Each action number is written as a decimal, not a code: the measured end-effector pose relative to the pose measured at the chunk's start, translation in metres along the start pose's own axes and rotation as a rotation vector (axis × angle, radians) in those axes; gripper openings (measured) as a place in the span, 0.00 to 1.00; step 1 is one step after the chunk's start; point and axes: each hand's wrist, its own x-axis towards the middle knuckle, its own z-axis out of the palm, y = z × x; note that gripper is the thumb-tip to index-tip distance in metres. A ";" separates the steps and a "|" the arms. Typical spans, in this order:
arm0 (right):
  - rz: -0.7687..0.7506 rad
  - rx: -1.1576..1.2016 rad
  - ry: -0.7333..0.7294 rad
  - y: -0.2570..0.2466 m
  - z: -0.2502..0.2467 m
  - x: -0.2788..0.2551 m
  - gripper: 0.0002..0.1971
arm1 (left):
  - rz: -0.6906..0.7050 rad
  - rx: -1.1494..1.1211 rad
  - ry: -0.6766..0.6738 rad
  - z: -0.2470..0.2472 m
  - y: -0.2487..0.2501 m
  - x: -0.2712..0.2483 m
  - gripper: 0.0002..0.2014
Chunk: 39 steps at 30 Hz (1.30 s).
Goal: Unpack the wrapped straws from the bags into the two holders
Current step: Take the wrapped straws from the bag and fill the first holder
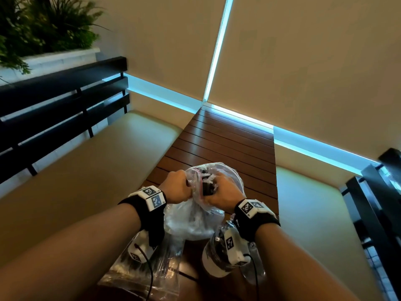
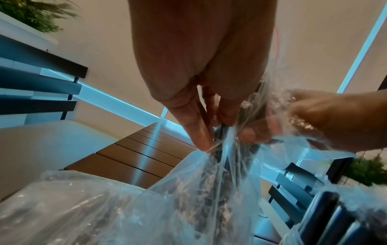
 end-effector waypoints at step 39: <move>-0.044 0.510 0.399 -0.043 -0.029 0.010 0.12 | -0.077 -0.574 -0.040 -0.006 0.010 -0.008 0.03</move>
